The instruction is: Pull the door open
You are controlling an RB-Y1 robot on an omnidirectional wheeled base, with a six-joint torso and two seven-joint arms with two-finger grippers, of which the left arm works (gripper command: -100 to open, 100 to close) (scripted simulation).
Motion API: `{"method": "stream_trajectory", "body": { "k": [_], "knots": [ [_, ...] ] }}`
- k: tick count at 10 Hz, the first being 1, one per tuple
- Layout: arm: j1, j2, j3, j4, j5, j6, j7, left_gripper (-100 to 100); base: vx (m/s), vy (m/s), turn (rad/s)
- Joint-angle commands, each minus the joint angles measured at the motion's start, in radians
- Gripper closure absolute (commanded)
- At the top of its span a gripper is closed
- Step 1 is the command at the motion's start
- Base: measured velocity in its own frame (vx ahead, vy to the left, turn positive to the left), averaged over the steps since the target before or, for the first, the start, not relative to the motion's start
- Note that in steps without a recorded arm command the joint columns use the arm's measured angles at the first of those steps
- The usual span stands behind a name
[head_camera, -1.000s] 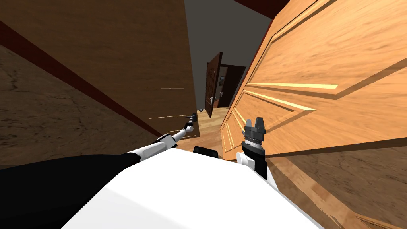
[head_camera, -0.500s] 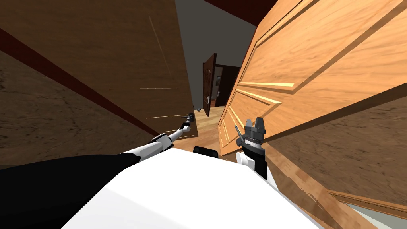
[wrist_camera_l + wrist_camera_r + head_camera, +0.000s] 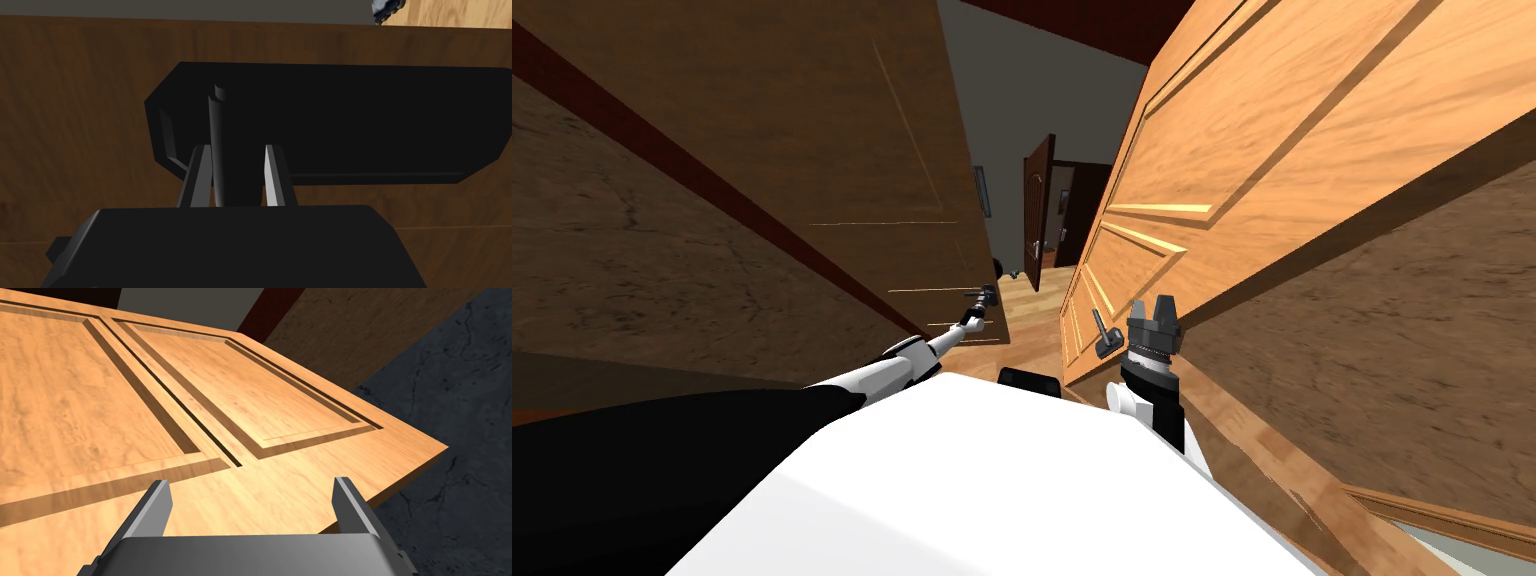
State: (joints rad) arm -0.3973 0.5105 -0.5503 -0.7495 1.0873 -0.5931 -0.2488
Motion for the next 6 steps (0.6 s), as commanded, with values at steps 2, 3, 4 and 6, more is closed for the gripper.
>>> {"method": "stream_trajectory", "body": {
  "k": [2,3,4,6],
  "knots": [
    [0.012,0.037,-0.004,-0.010,-0.005,-0.003,0.038,100,-0.016,-0.074,0.148],
    [0.016,0.049,-0.006,-0.011,-0.007,-0.003,0.051,100,0.034,-0.055,0.150],
    [0.018,0.055,-0.008,-0.011,-0.009,-0.004,0.058,100,0.056,-0.054,0.132],
    [0.018,0.055,-0.008,-0.011,-0.009,-0.004,0.058,100,0.029,-0.013,0.010]
  ]
}}
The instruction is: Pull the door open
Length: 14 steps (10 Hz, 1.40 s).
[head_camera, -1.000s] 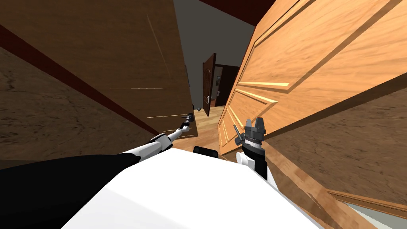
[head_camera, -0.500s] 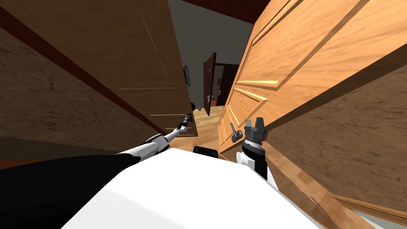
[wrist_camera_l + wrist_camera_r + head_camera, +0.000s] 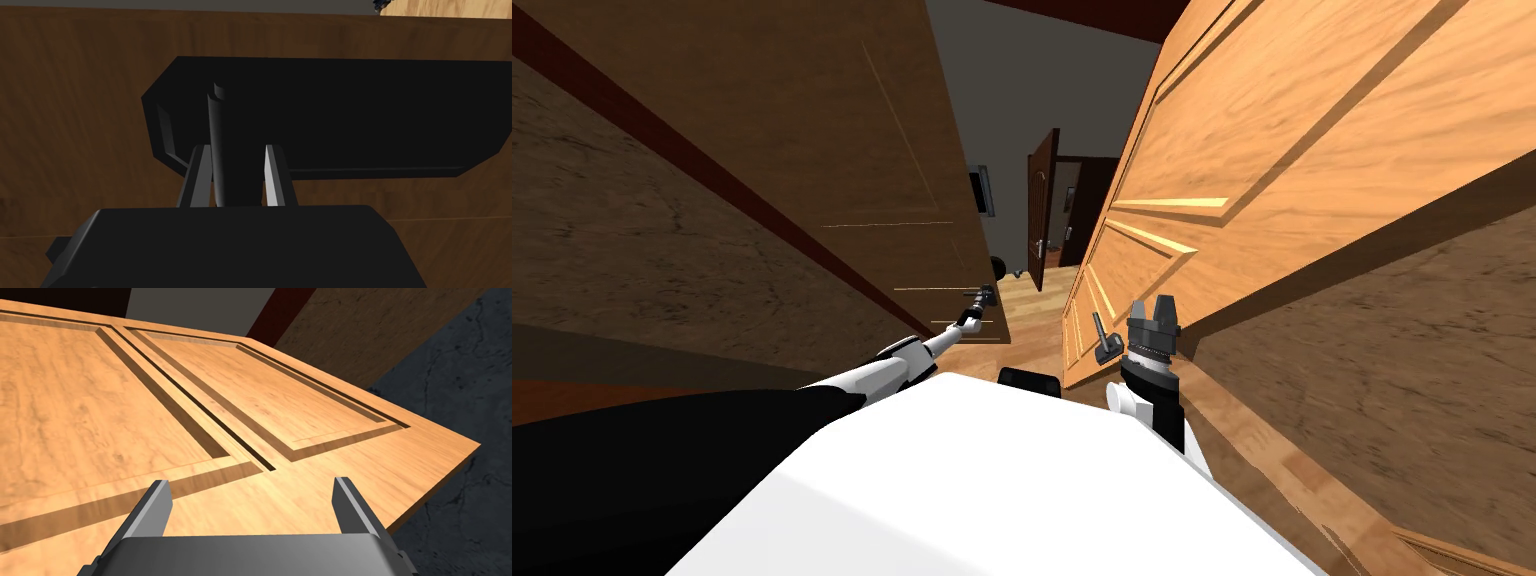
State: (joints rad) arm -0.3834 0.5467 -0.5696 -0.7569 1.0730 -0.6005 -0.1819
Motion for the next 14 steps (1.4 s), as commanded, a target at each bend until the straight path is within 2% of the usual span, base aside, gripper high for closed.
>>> {"method": "stream_trajectory", "body": {
  "k": [1,9,12,13,14],
  "knots": [
    [0.000,0.000,0.000,0.000,0.000,0.000,0.000,100,0.008,-0.005,-0.030],
    [0.057,0.143,-0.108,-0.054,0.055,-0.061,0.093,100,-0.198,0.037,-0.167],
    [0.070,0.178,-0.134,-0.066,0.068,-0.076,0.117,100,-0.111,0.053,-0.102],
    [0.071,0.180,-0.135,-0.067,0.068,-0.077,0.118,100,-0.078,0.032,-0.061],
    [0.063,0.159,-0.147,-0.061,0.059,-0.078,0.123,100,-0.023,-0.001,-0.042]
  ]
}}
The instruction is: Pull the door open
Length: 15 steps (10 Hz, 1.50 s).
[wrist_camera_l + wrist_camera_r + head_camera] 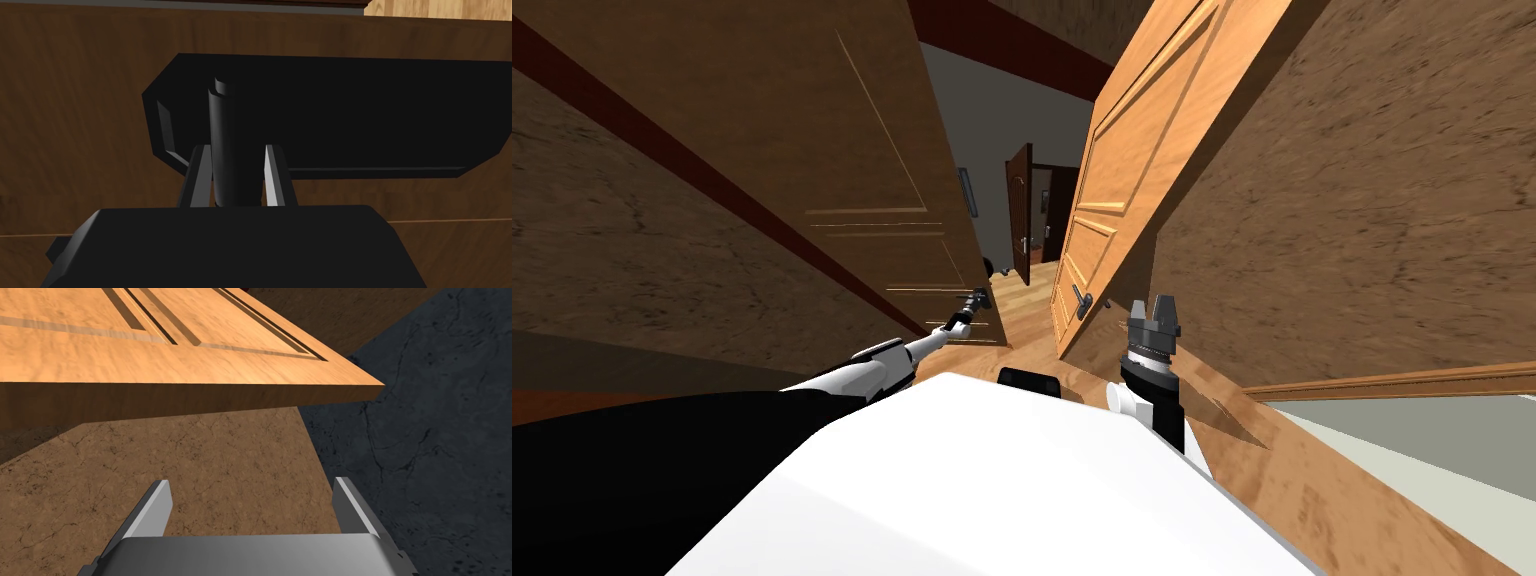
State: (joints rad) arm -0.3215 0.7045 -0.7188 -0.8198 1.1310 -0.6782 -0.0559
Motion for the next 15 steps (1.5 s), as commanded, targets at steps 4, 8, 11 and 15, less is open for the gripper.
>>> {"method": "stream_trajectory", "body": {
  "k": [4,8,11,15],
  "knots": [
    [0.016,0.071,-0.089,-0.058,0.041,-0.047,0.020,100,-0.156,0.066,-0.098],
    [0.027,0.117,-0.147,-0.095,0.068,-0.078,0.032,100,-0.139,0.051,-0.054],
    [0.033,0.146,-0.183,-0.119,0.085,-0.097,0.040,100,-0.149,0.058,-0.061],
    [0.031,0.162,-0.251,-0.147,0.101,-0.134,0.052,100,-0.090,0.042,-0.069]
  ]
}}
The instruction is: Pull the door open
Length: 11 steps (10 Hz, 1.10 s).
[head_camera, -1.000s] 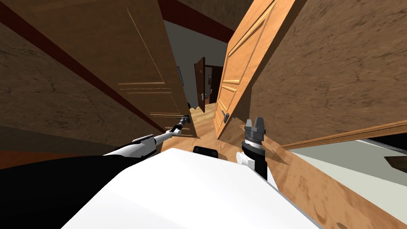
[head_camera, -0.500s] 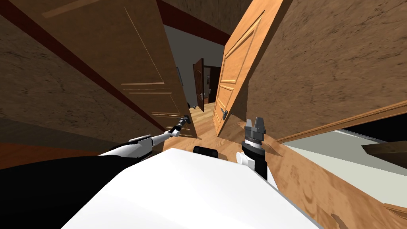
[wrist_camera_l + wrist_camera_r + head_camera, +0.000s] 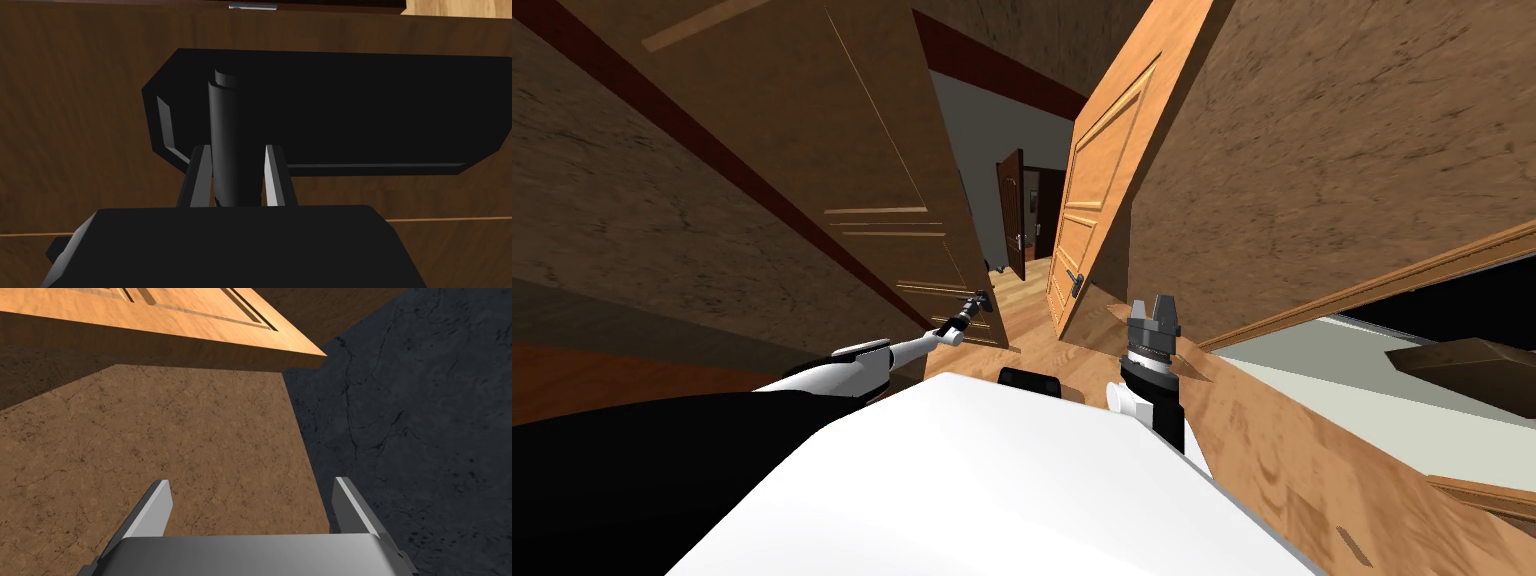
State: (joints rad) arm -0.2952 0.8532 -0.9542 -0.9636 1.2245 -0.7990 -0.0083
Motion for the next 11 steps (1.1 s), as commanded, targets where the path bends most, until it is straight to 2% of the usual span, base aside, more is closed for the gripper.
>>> {"method": "stream_trajectory", "body": {
  "k": [1,4,5,6,8,9,11],
  "knots": [
    [0.005,0.023,-0.030,-0.009,0.013,-0.023,0.007,100,-0.152,0.101,-0.118],
    [0.006,0.076,-0.103,-0.042,0.046,-0.075,0.019,100,-0.159,0.070,-0.098],
    [0.007,0.086,-0.117,-0.048,0.052,-0.085,0.021,100,-0.175,0.084,-0.086],
    [0.007,0.104,-0.143,-0.059,0.063,-0.103,0.025,100,-0.178,0.092,-0.103],
    [0.008,0.124,-0.171,-0.072,0.076,-0.123,0.030,100,-0.148,0.064,-0.068],
    [0.008,0.106,-0.165,-0.086,0.069,-0.107,0.023,100,-0.061,0.006,-0.031],
    [0.014,0.117,-0.179,-0.090,0.061,-0.121,0.034,100,-0.130,0.043,-0.112]
  ]
}}
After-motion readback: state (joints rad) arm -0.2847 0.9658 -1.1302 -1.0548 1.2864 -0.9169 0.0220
